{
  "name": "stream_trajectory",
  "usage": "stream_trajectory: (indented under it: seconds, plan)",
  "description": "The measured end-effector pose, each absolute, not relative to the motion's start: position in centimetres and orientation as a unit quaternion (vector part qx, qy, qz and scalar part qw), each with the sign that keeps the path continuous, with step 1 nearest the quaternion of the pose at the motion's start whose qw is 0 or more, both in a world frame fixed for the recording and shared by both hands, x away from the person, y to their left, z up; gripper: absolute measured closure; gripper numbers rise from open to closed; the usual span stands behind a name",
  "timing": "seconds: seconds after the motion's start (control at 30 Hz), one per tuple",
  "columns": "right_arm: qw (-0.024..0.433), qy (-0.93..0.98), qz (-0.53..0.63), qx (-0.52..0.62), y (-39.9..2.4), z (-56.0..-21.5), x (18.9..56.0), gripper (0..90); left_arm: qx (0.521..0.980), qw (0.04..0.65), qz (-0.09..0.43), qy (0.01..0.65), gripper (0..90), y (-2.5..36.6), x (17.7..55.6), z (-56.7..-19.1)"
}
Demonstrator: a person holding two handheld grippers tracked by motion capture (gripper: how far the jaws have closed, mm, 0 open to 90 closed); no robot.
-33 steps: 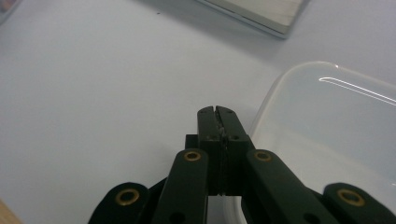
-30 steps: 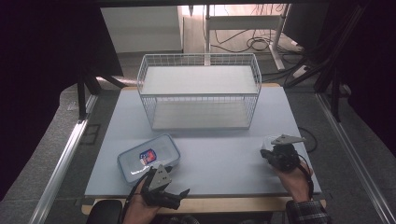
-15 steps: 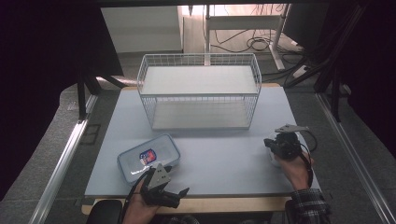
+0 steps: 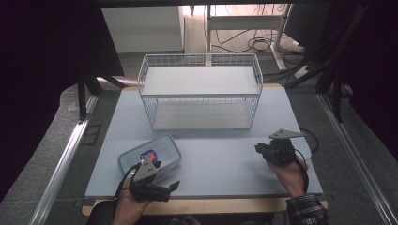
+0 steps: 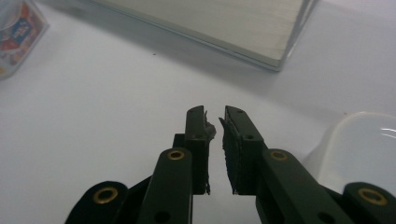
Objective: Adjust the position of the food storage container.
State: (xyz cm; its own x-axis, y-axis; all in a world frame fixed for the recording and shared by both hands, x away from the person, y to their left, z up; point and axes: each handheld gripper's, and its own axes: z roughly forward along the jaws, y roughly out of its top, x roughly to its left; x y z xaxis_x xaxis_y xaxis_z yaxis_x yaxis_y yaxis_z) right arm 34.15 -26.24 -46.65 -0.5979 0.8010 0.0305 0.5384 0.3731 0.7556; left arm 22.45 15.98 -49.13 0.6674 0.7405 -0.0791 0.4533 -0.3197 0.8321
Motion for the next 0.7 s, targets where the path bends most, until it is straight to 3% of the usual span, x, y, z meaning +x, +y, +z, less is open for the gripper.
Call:
stream_trajectory:
  seconds: [0.1,0.27,0.5,0.6,0.7]
  plan:
    - [0.174,0.813,0.375,0.41,-26.0,-46.7,33.9,78.8,0.795,0.445,0.172,0.374,2.9,17.2,22.3,-48.5]
    - [0.18,0.817,0.373,0.4,-25.6,-47.0,33.4,78.6,0.798,0.39,0.219,0.404,4.3,20.0,22.3,-48.0]
    - [0.18,0.823,0.371,0.39,-24.9,-47.3,33.0,77.4,0.763,0.418,0.209,0.447,4.3,23.4,22.3,-47.8]
    - [0.179,0.826,0.368,0.388,-24.8,-47.5,32.9,77.0,0.748,0.412,0.229,0.467,11.9,24.8,22.1,-47.7]
    - [0.178,0.829,0.365,0.385,-24.7,-47.7,32.9,76.5,0.73,0.395,0.223,0.512,31.8,26.7,22.0,-47.9]
